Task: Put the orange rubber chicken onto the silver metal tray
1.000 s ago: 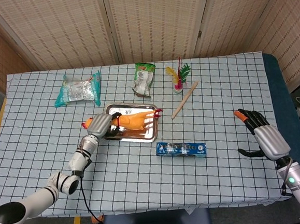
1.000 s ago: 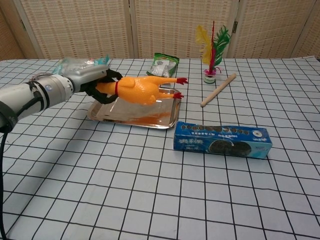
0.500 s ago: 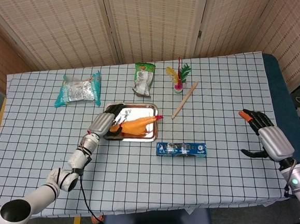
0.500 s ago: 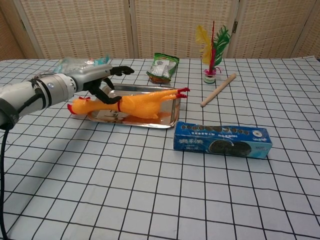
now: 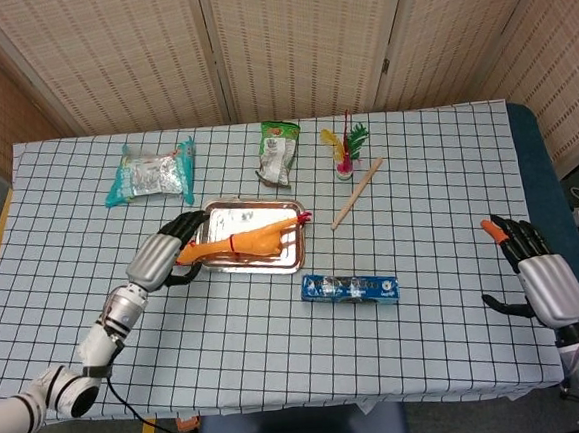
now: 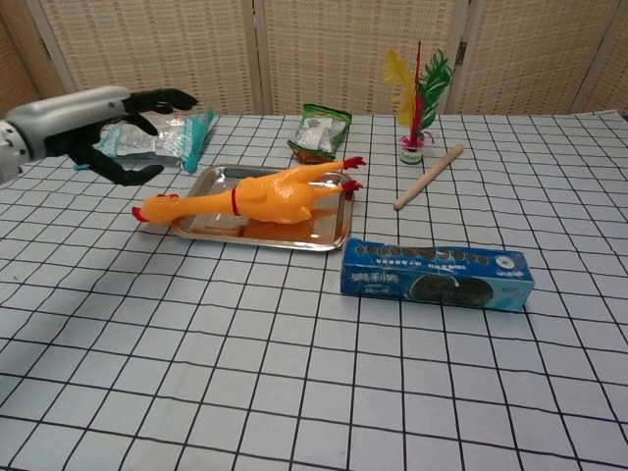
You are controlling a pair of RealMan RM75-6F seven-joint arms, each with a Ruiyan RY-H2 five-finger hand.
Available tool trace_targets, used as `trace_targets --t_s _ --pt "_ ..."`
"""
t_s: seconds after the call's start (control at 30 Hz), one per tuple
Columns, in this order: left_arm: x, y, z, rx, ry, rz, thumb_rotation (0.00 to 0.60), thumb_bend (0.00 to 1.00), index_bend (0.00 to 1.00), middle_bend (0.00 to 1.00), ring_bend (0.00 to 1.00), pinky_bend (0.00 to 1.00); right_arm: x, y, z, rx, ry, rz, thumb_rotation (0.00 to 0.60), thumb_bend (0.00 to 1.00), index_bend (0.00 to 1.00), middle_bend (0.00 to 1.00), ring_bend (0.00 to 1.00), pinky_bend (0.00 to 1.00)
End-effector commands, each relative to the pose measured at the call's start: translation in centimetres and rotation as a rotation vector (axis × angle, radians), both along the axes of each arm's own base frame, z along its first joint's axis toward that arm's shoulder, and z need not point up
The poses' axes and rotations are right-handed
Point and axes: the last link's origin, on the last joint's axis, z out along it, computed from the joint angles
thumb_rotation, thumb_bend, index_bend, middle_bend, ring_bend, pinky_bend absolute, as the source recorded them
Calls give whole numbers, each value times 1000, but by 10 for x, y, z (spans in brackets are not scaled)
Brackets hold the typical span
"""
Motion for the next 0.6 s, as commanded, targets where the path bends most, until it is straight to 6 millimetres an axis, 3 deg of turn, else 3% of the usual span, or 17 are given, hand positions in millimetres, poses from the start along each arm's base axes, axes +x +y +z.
trace_targets --t_s 0.03,0.2,0.23,0.47,0.6 --pt "-79 -97 76 228 67 191 600 433 0 10 0 164 -6 18 -3 -80 82 -44 600 123 0 0 0 0" --pt "-126 -174 108 418 123 316 600 454 0 12 12 157 -8 26 -7 -116 115 -45 600 122 0 0 0 0" --pt "-132 -184 111 458 122 335 600 463 0 19 19 160 -2 42 -10 -196 43 8 600 122 0 0 0 0" --pt "-136 -203 120 433 200 347 600 493 0 47 30 130 -21 63 -18 -180 83 -88 600 123 0 0 0 0" --pt "-131 -205 116 360 261 356 600 494 0 47 30 128 -19 65 -15 -158 112 -119 600 122 0 0 0 0"
